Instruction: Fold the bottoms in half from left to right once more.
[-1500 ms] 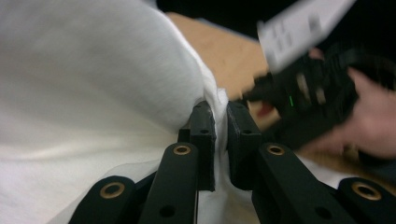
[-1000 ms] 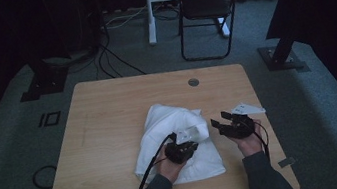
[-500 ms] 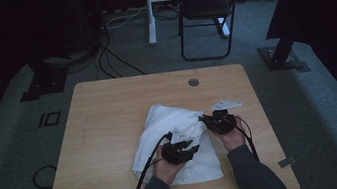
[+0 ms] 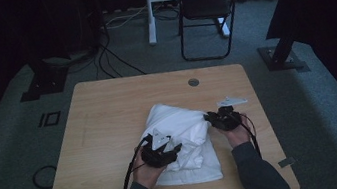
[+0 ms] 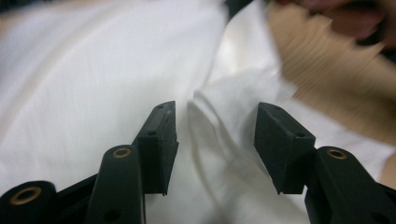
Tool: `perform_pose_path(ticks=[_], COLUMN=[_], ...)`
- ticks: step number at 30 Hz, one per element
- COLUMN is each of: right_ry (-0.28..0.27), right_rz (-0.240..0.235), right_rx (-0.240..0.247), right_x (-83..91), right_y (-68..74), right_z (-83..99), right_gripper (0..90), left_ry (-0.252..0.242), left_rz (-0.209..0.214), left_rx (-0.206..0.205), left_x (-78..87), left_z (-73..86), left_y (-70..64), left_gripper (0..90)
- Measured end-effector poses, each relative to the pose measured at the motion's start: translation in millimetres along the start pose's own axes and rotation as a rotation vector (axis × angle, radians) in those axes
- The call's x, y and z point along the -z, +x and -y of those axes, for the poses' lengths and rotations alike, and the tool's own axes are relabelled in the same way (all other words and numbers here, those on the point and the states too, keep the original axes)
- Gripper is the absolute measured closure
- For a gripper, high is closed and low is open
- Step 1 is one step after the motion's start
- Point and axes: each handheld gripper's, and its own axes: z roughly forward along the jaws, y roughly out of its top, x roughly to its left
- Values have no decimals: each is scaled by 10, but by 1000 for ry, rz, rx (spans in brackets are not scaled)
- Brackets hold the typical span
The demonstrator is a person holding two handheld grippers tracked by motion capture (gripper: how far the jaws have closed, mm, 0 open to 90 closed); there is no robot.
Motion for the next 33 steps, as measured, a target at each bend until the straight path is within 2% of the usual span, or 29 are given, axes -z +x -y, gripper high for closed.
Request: perform_pose_path(ticks=[1,4,7,10,11,12,13,14,15,18,19,20,21,24,26,27,29,30,31,32,33], right_ry=[1,7,-2,-46,-65,-74,-74,-82,-89,-90,-90,-88,-81,-66,-55,-50,-44,-49,-49,-57,-73], right_rz=[-1,7,15,-2,-14,-21,-21,-26,-39,-54,-54,-54,-56,-49,-62,-72,-72,-73,-73,-74,-65], right_rx=[2,3,4,16,34,51,51,68,96,124,124,129,136,137,134,137,130,130,130,122,109], right_x=[10,59,124,221,249,265,265,271,259,201,201,176,132,62,18,5,8,26,26,54,138], right_y=[-13,-49,-67,-15,29,69,69,109,176,232,232,243,252,250,237,230,223,212,212,200,150], right_z=[1,10,18,-7,-33,-58,-58,-85,-134,-180,-180,-188,-192,-188,-182,-178,-174,-172,-172,-170,-150], right_gripper=[766,788,779,692,670,652,652,629,586,552,552,542,539,554,684,768,850,857,857,861,864], left_ry=[21,62,65,63,56,48,48,5,-13,-61,-61,-56,-50,-37,-16,2,25,26,26,19,19], left_rz=[20,71,133,149,148,134,134,93,79,-9,-9,-54,-64,-85,-87,-62,-10,16,16,110,132], left_rx=[8,-13,-43,-60,-58,-56,-56,-39,-32,-39,-39,-57,-66,-61,-62,-53,-24,-19,-19,-31,-47], left_x=[-43,-113,-132,-129,-126,-108,-108,-39,9,131,131,144,135,31,-42,-81,-141,-148,-148,-100,-79], left_z=[28,61,74,71,69,62,62,44,35,26,26,30,38,80,89,92,102,104,104,100,103], left_y=[8,-38,-139,-198,-205,-206,-206,-190,-166,-110,-110,-76,-60,-33,-40,-36,-29,-42,-42,-140,-196], left_gripper=[614,844,868,867,864,848,788,788,626,500,465,465,439,446,553,672,850,870,877,877,881])
